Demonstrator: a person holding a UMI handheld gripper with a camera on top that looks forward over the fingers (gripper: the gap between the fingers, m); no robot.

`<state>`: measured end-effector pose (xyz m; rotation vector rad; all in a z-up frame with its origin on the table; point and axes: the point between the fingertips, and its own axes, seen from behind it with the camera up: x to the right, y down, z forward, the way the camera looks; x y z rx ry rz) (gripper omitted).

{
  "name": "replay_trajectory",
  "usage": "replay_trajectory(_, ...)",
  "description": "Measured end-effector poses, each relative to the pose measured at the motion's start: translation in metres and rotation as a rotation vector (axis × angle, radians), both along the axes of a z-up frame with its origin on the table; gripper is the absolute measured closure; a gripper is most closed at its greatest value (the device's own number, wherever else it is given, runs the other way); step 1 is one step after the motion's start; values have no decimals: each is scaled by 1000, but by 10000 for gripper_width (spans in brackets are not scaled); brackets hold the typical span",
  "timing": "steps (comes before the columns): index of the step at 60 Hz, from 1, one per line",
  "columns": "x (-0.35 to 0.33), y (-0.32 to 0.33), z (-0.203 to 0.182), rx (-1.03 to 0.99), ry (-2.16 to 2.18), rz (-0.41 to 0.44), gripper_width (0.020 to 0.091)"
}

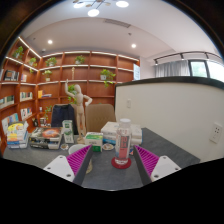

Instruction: Pour water

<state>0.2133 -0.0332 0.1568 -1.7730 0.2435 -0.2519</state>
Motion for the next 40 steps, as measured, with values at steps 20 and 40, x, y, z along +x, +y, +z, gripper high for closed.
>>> replay_trajectory(20,-82,-40,24,3,27,121,242)
replay_trajectory(40,-148,-51,16,-26,41,241,248)
